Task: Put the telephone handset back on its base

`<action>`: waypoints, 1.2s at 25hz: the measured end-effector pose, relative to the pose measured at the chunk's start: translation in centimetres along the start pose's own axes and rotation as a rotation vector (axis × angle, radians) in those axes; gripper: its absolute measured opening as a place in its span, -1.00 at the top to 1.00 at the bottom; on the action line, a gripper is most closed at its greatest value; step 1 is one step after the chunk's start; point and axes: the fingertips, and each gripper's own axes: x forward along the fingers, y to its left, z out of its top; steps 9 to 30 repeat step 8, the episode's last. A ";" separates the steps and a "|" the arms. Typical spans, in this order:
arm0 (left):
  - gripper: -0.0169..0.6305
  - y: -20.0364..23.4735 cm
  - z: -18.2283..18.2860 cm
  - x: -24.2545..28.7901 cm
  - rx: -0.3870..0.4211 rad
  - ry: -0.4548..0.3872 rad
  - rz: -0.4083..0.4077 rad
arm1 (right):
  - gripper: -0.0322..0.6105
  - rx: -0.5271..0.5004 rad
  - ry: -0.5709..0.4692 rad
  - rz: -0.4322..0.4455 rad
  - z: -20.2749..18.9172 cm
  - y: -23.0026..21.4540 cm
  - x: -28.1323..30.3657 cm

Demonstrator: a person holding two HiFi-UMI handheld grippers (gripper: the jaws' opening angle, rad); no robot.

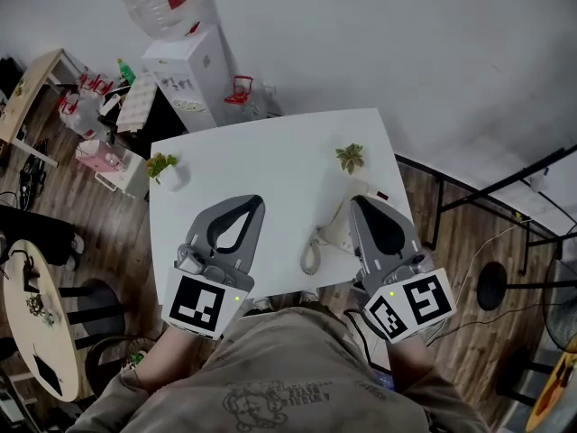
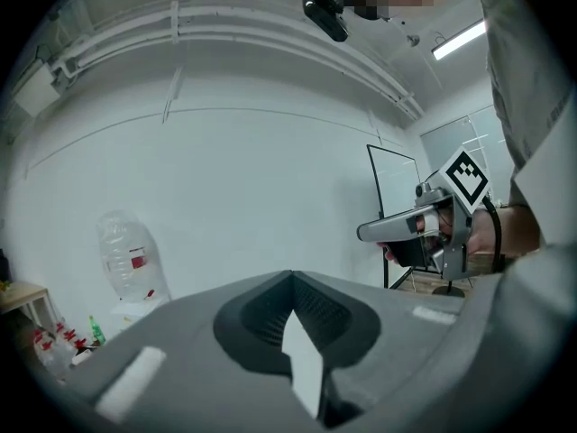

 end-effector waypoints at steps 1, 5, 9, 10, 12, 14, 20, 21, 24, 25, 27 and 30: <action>0.95 0.0 0.0 0.0 -0.005 -0.001 0.000 | 0.82 -0.002 -0.005 -0.008 0.2 -0.3 0.0; 0.95 -0.1 0.0 -0.1 -0.011 0.002 -0.004 | 0.82 -0.011 -0.019 -0.029 0.8 -1.1 -0.4; 0.94 -0.3 0.0 -0.1 -0.003 0.005 -0.011 | 0.82 -0.008 -0.033 -0.037 1.1 -1.5 -0.7; 0.94 -0.3 0.0 -0.1 -0.003 0.005 -0.011 | 0.82 -0.008 -0.033 -0.037 1.1 -1.5 -0.7; 0.94 -0.3 0.0 -0.1 -0.003 0.005 -0.011 | 0.82 -0.008 -0.033 -0.037 1.1 -1.5 -0.7; 0.94 -0.3 0.0 -0.1 -0.003 0.005 -0.011 | 0.82 -0.008 -0.033 -0.037 1.1 -1.5 -0.7; 0.94 -0.3 0.0 -0.1 -0.003 0.005 -0.011 | 0.82 -0.008 -0.033 -0.037 1.1 -1.5 -0.7; 0.94 -0.3 0.0 -0.1 -0.003 0.005 -0.011 | 0.82 -0.008 -0.033 -0.037 1.1 -1.5 -0.7; 0.94 -0.3 0.0 -0.1 -0.003 0.005 -0.011 | 0.82 -0.008 -0.033 -0.037 1.1 -1.5 -0.7; 0.94 -0.3 0.0 -0.1 -0.003 0.005 -0.011 | 0.82 -0.008 -0.033 -0.037 1.1 -1.5 -0.7; 0.94 -0.3 0.0 -0.1 -0.003 0.005 -0.011 | 0.82 -0.008 -0.033 -0.037 1.1 -1.5 -0.7; 0.94 -0.3 0.0 -0.1 -0.003 0.005 -0.011 | 0.82 -0.008 -0.033 -0.037 1.1 -1.5 -0.7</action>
